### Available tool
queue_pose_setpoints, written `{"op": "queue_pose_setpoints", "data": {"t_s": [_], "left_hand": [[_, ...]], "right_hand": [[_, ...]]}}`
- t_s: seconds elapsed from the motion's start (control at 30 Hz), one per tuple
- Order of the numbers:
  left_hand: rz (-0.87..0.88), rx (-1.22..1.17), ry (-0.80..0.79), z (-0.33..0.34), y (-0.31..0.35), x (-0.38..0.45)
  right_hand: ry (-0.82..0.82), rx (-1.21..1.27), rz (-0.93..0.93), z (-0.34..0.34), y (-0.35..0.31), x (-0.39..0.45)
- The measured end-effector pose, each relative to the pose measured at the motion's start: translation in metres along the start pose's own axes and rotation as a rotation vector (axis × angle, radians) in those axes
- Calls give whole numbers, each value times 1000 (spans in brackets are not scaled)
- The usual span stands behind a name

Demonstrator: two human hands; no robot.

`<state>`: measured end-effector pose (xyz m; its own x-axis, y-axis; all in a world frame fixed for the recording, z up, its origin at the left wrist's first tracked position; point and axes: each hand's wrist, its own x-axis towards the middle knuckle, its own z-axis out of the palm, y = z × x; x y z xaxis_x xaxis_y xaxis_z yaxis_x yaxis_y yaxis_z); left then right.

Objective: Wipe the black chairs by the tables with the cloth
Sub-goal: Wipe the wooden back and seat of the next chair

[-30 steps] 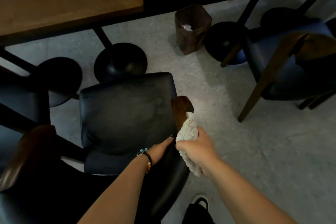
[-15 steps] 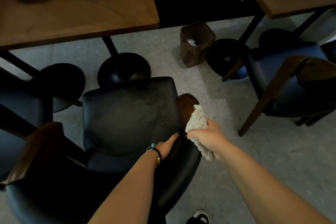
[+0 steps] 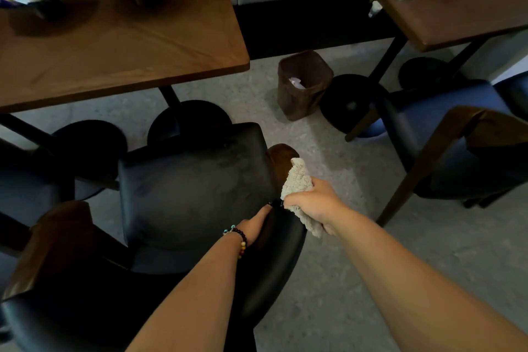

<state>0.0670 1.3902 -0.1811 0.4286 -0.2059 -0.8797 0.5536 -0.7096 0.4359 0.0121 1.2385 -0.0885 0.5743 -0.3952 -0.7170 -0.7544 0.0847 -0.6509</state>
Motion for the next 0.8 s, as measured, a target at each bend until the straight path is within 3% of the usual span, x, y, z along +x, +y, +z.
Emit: {"op": "queue_pose_setpoints", "data": {"t_s": [0.3,0.47,0.7,0.8], "left_hand": [[-97,-1,-43,-10,-1,17],[59,24,-16,-22,6,9],[229,61,7,-75,32,-31],[333,72,54,-102,32,-59]], "right_hand": [[42,-25,44,8,-2,13],[121,-76,17,11,-5,11],[432,-377,-256,17,-20,-26],[472,-403,-417,25,-35,-56]]}}
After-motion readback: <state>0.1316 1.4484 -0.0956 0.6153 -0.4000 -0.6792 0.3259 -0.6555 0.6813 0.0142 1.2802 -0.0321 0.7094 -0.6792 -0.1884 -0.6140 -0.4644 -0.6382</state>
